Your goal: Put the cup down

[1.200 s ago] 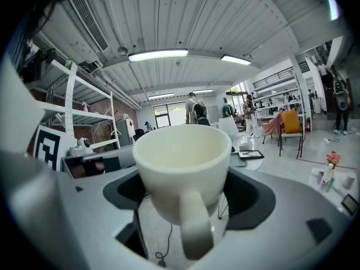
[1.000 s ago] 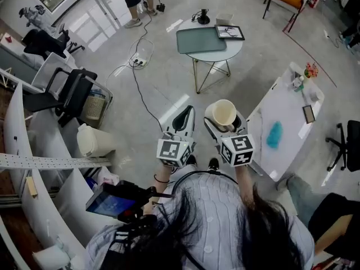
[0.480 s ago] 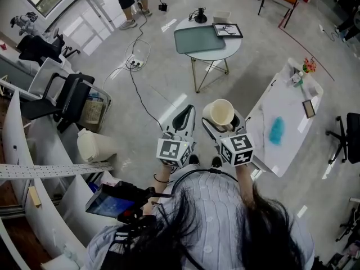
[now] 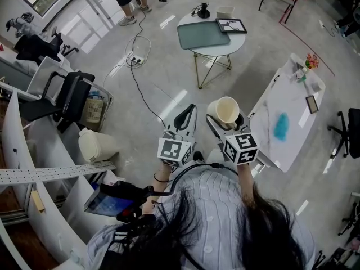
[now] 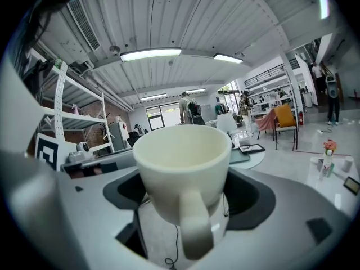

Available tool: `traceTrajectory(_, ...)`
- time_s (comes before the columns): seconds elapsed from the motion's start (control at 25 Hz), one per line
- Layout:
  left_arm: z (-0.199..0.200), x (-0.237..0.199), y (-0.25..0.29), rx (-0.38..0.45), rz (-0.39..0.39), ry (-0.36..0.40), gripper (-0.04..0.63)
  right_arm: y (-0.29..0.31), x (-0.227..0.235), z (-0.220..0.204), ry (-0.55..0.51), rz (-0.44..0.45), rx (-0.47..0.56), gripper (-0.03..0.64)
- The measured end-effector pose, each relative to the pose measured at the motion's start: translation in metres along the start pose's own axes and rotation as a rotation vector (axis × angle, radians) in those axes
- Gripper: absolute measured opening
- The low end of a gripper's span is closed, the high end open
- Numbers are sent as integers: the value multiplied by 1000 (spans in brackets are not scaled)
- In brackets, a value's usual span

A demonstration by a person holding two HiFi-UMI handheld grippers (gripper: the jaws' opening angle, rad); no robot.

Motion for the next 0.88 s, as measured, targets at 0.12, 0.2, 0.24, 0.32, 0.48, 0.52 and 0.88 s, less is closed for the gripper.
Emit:
traceTrajectory(0.12, -6, -5, -3, -9, -2, -18, 18, 2, -6, -4, 12, -1, -10, 391)
traceTrajectory(0.2, -9, -6, -1, -16, -10, -26, 18, 3, -7, -6, 12, -5, -18, 391)
traceTrajectory(0.24, -10, -6, 1, -18, -13, -28, 18, 4, -7, -6, 13, -7, -22, 391)
traceTrajectory(0.32, -11, -8, 4, -20, -18, -35, 18, 6, -6, -7, 14, -11, -26, 391)
traceTrajectory(0.48, -14, -14, 13, -23, -22, -43, 18, 13, -1, -4, 16, -22, -30, 391)
traceTrajectory(0.52, -15, -16, 16, -23, -21, -44, 18, 16, 2, -3, 17, -23, -31, 391)
traceTrajectory(0.88, -19, -47, 58, -33, 1, -49, 19, 64, 34, 22, 27, -21, -25, 391)
Point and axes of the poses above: the fingertips, and each gripper's own axes: y forward along the fingers, x to its right, z out of its top, the point moved 10 cm from there along -y, backward along the fingers, and after that the axes turned 7 degrees about y, right-handed, at the moved point
